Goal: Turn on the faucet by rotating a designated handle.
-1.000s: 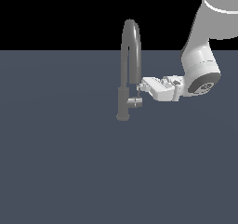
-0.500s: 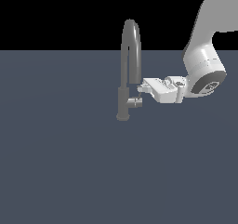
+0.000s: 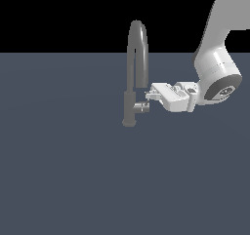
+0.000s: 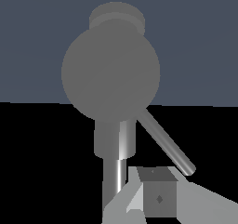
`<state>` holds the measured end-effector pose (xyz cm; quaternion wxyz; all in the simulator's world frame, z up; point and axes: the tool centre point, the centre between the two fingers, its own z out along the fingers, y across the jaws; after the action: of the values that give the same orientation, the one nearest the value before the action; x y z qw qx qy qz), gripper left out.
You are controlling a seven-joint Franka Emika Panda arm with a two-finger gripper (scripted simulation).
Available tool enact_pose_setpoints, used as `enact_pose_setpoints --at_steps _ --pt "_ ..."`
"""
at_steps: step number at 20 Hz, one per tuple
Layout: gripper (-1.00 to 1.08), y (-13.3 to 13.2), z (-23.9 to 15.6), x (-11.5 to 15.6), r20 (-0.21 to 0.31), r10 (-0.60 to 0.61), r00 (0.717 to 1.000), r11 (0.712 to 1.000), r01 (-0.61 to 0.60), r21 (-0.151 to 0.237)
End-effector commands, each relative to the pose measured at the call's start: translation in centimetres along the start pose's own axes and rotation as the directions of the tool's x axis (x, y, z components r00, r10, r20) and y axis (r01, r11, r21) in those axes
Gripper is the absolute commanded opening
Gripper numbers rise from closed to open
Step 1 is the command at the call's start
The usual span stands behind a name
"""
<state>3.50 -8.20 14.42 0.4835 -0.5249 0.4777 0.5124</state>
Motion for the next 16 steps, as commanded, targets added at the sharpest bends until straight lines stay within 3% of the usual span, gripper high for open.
enact_pose_setpoints --at_steps 1,4,6,12,13,14,16 --pt "-1.00 1.3 0.0 0.9 0.006 0.015 1.000 1.000 -0.015 -0.004" --pt "-1.00 2.4 0.0 1.6 0.007 0.018 1.000 1.000 -0.018 -0.005" --pt "-1.00 1.6 0.0 0.6 0.003 0.000 1.000 1.000 0.000 -0.005" --pt "-1.00 4.0 0.0 4.4 0.007 0.018 1.000 1.000 -0.018 -0.005" --pt "-1.00 4.0 0.0 4.4 0.007 0.018 1.000 1.000 -0.018 -0.005" --pt "-1.00 2.8 0.0 2.2 0.004 -0.015 1.000 1.000 0.015 -0.010" --pt "-1.00 3.1 0.0 3.6 0.005 -0.007 1.000 1.000 0.007 -0.009"
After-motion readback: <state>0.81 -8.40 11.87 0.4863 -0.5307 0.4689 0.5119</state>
